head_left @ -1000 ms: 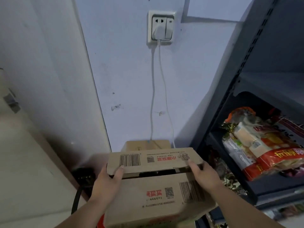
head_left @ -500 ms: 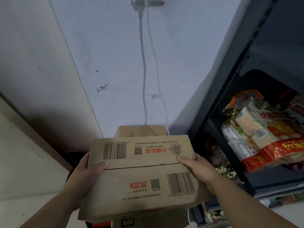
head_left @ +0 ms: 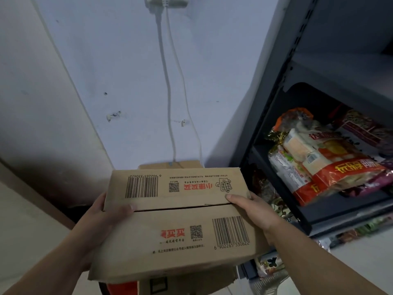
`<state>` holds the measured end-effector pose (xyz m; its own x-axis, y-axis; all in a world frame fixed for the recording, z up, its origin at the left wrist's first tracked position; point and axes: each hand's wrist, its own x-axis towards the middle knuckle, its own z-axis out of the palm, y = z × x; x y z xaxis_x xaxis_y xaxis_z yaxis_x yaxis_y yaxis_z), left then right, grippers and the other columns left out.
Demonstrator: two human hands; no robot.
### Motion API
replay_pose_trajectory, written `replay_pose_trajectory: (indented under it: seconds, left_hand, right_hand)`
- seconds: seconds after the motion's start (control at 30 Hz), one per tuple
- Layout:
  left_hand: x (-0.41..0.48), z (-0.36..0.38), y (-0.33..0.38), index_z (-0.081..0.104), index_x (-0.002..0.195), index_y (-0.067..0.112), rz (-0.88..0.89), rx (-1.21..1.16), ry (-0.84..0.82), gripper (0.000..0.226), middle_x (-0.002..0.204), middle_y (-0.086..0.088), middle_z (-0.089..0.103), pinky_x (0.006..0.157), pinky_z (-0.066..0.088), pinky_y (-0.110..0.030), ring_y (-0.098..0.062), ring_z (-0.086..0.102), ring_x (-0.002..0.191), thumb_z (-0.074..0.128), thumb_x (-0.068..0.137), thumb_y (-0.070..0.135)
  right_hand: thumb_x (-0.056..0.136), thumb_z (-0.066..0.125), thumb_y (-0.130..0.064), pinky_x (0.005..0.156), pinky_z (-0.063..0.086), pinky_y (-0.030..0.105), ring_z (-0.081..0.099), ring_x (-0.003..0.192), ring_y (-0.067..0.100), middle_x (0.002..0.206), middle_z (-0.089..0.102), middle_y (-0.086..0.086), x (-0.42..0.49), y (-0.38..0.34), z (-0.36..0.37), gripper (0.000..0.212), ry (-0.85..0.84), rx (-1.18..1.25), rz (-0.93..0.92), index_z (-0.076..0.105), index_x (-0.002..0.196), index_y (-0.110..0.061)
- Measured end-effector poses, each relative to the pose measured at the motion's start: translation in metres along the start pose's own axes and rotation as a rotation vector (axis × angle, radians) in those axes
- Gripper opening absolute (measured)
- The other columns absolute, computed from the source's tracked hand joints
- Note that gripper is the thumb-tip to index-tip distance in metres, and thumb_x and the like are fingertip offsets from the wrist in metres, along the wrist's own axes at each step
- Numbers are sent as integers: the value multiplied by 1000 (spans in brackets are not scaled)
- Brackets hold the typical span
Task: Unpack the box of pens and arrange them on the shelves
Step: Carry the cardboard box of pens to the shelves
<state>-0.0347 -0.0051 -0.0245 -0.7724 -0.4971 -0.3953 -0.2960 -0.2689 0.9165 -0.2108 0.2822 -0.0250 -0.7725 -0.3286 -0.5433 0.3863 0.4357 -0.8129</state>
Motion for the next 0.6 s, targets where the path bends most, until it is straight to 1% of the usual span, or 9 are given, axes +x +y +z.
replay_pose_trajectory:
  seconds: [0.07,0.13,0.17,0.23,0.3,0.37,0.43,0.5,0.6]
  left_hand:
    - [-2,3,10,60,109,23,27,51,-18,51,86,-9,74,53,56,-36,-31,72,71,81,63,16]
    - [-6,5,22,60,106,21,35,69,-40,36,80,-6,75,51,56,-34,-27,72,67,77,75,12]
    - [-9,6,28,60,106,21,28,73,-64,37,83,-6,75,54,57,-37,-27,73,70,78,74,15]
    - [-16,7,41,60,113,20,14,77,-122,55,98,-12,73,71,57,-50,-35,71,85,81,63,24]
    - [-27,8,54,60,117,19,28,110,-148,60,106,-13,71,80,55,-53,-37,70,93,79,61,29]
    - [-42,13,66,63,112,14,79,148,-139,46,102,-13,73,79,56,-47,-35,70,91,77,69,23]
    - [-57,20,74,63,105,13,119,143,-69,28,94,-11,74,72,56,-40,-32,71,84,73,79,11]
    - [-75,29,79,61,105,14,149,115,13,23,94,-12,72,69,54,-36,-29,69,82,68,84,7]
    - [-111,44,81,57,101,16,202,52,115,21,91,-3,65,60,49,-25,-19,63,78,67,84,7]
  right_hand:
    - [79,73,-44,68,53,28,73,79,17,89,77,-3,-10,-5,-4,32,24,1,-10,65,108,-32]
    - [77,73,-47,78,56,34,73,84,20,93,76,-1,-21,-9,-8,38,34,5,-14,65,111,-33]
    - [77,73,-47,81,56,36,73,85,21,93,76,0,-28,-12,-10,38,38,12,-15,65,111,-32]
    - [79,72,-45,82,57,38,73,85,23,91,77,1,-41,-18,-16,35,36,29,-20,65,110,-31]
    - [80,72,-45,85,56,40,73,86,24,91,77,2,-51,-26,-22,36,16,28,-38,65,111,-30]
    - [81,71,-46,87,56,41,73,87,24,92,77,3,-61,-36,-28,36,-5,17,-65,65,112,-29]
    - [81,70,-46,86,55,41,73,86,24,91,77,3,-69,-45,-37,35,-20,5,-97,64,111,-28]
    - [80,70,-49,85,56,41,73,86,25,92,77,3,-74,-52,-47,40,-55,1,-122,64,113,-27]
    - [75,71,-56,83,56,42,73,88,25,95,76,4,-84,-60,-62,50,-120,-48,-177,64,115,-27]
